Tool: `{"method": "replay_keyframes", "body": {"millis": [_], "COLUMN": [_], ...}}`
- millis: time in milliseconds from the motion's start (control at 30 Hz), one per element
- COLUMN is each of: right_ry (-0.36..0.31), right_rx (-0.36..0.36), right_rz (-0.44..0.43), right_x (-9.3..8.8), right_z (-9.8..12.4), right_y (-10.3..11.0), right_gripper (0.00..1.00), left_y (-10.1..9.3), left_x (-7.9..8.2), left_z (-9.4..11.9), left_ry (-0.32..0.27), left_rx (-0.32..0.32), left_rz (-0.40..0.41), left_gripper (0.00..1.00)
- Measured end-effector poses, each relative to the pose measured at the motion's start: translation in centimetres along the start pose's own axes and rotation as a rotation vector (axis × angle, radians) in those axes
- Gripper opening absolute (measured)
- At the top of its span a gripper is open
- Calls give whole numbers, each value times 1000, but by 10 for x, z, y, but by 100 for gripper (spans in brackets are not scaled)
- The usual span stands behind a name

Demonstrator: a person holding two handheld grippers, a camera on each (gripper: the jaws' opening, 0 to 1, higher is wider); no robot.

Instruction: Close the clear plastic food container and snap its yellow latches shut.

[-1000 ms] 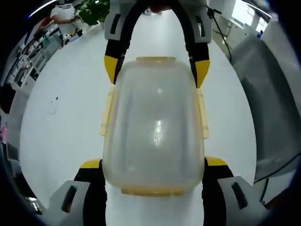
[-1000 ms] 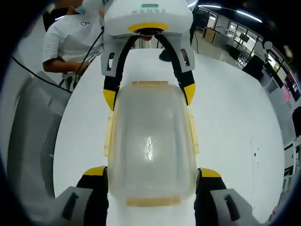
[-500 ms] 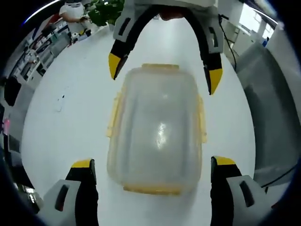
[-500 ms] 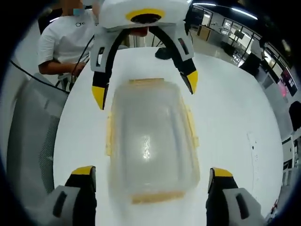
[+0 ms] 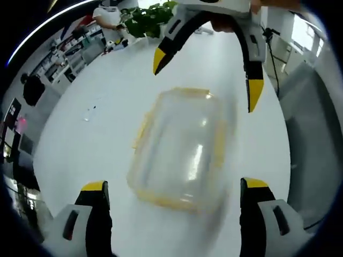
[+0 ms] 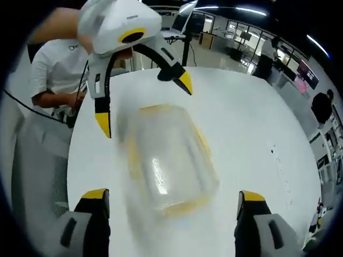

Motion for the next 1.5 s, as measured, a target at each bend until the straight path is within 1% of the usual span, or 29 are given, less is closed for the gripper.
{"method": "replay_keyframes", "body": {"millis": [67,133,167,200,333,500,533,567,600,633,700,733,767,833,867,967,1000,1033,1067,1133,1167,1233,1367,1400,1433,1500], "right_ry": [-12,-6,-1,-4,-28,-68,-76,-88,-86,-104,-108,-120,-124,-141,-168,-193,-199,-197,-207,-209,-218,-224,-260,-259,-256,-271], "right_rx": [-6,-22,-22,-34,-51,-82,-93,-111,-115,-131,-161,-174,-171,-190,-208,-217,-223,-220,-224,-232,-247,-251,-278,-279,-287,-305], "right_rz": [-19,-47,-44,-46,-101,-144,-143,-143,-154,-162,-157,-160,-158,-165,-172,-206,-215,-216,-215,-220,-222,-244,-269,-274,-284,-310], "right_x": [-1,-4,-6,-6,-9,-14,-14,-15,-17,-17,-20,-22,-23,-27,-28,-33,-35,-37,-39,-42,-44,-48,-48,-48,-50,-51], "right_z": [4,7,8,10,17,32,34,37,40,45,52,56,59,67,71,80,83,86,91,97,102,109,120,121,123,126], "right_y": [4,8,9,12,20,37,39,41,44,50,57,63,68,77,82,97,101,106,114,123,129,138,150,151,154,158], "right_gripper": [99,99,99,99,99,99,99,99,99,99,99,99,99,99,99,99,99,99,99,99,99,99,99,99,99,99], "left_y": [-1,-4,-7,-10,-20,-38,-41,-43,-47,-50,-53,-57,-60,-68,-72,-81,-87,-91,-96,-105,-110,-118,-131,-133,-137,-140], "left_x": [0,0,0,-2,-7,-20,-22,-25,-29,-31,-34,-36,-37,-42,-44,-49,-51,-53,-56,-63,-68,-77,-93,-95,-97,-103], "left_z": [5,11,13,15,22,32,33,34,37,41,47,52,55,63,67,76,81,85,87,94,96,100,106,109,112,117], "left_ry": [-17,-50,-63,-63,-77,-97,-96,-91,-92,-104,-121,-131,-140,-151,-161,-187,-206,-211,-211,-234,-244,-247,-235,-242,-261,-259], "left_rx": [10,28,24,24,33,54,58,75,84,91,120,126,130,147,154,162,170,182,185,188,190,189,194,197,198,205], "left_rz": [22,55,53,54,88,131,126,117,114,129,142,146,152,153,162,184,171,163,168,205,224,254,273,283,309,332], "left_gripper": [99,99,99,99,99,99,99,99,99,99,99,99,99,99,99,99,99,99,99,99,99,99,99,99,98,98]}}
Point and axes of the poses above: the point that each gripper's makers call its tool centre point, and the gripper's own axes: z roughly backward along the fingers, y roughly to its left, x roughly out of its top, the point moved 6 cm from there along z, roughly backward along the fingers, and after that the axes turned 15 degrees about z, right-handed, at the moved point
